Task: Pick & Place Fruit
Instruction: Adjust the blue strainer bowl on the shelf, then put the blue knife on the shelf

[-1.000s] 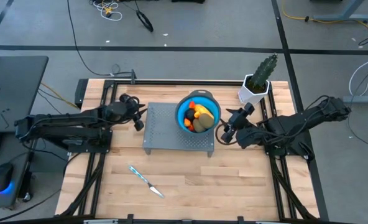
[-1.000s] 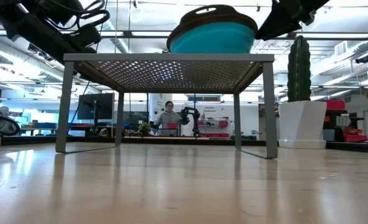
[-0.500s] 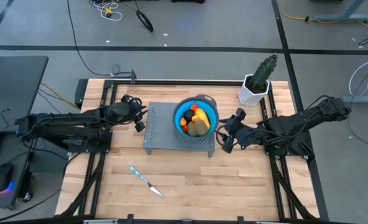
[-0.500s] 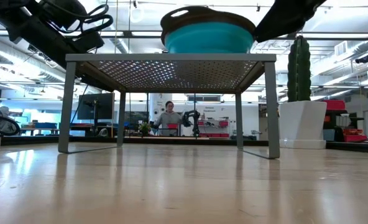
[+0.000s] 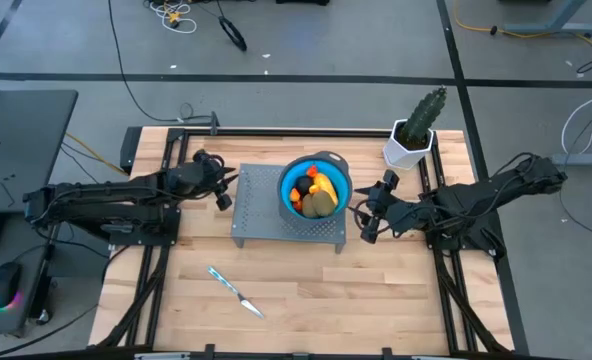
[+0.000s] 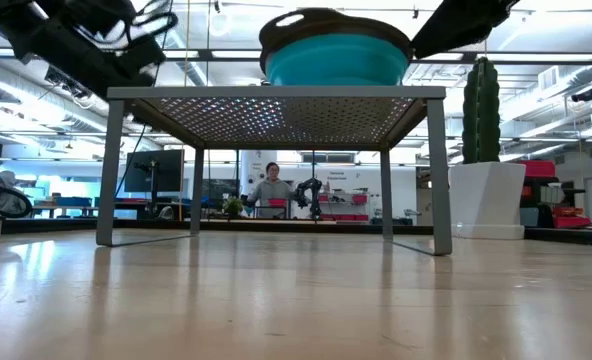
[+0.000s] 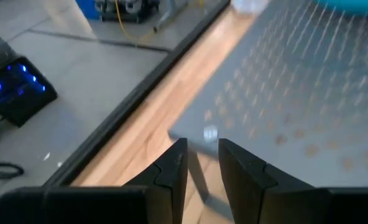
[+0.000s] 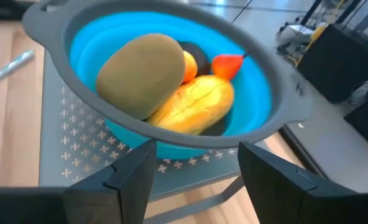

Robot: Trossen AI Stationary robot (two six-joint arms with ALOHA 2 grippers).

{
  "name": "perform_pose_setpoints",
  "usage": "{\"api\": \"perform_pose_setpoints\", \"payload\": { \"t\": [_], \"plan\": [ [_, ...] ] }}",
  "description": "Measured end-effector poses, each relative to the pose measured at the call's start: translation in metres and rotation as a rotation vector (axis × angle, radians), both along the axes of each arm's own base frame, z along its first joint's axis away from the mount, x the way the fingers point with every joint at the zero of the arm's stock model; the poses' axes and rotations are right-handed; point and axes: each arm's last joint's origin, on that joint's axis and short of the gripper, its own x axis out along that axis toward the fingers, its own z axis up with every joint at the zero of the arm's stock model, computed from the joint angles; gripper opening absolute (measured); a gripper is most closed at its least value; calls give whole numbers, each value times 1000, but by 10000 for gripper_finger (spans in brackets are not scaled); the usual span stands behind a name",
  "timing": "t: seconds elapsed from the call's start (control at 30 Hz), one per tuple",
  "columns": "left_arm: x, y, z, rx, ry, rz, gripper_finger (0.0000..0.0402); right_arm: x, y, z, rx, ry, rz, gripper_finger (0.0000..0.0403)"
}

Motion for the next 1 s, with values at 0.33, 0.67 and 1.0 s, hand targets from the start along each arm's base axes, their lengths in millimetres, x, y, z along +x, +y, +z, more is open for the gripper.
{"api": "perform_pose_setpoints", "payload": {
  "t": [0.33, 0.67, 1.0],
  "plan": [
    [-24, -11, 52, 14, -198, -165, 98, -22, 0, 23, 20, -129, 42, 238],
    [-29, -43, 79, -47, -317, -674, 98, -24, 9, 25, 5, -129, 100, 238],
    [-12, -94, 72, -52, 28, -886, 98, -26, 15, 25, -12, -120, 145, 238]
  ]
}}
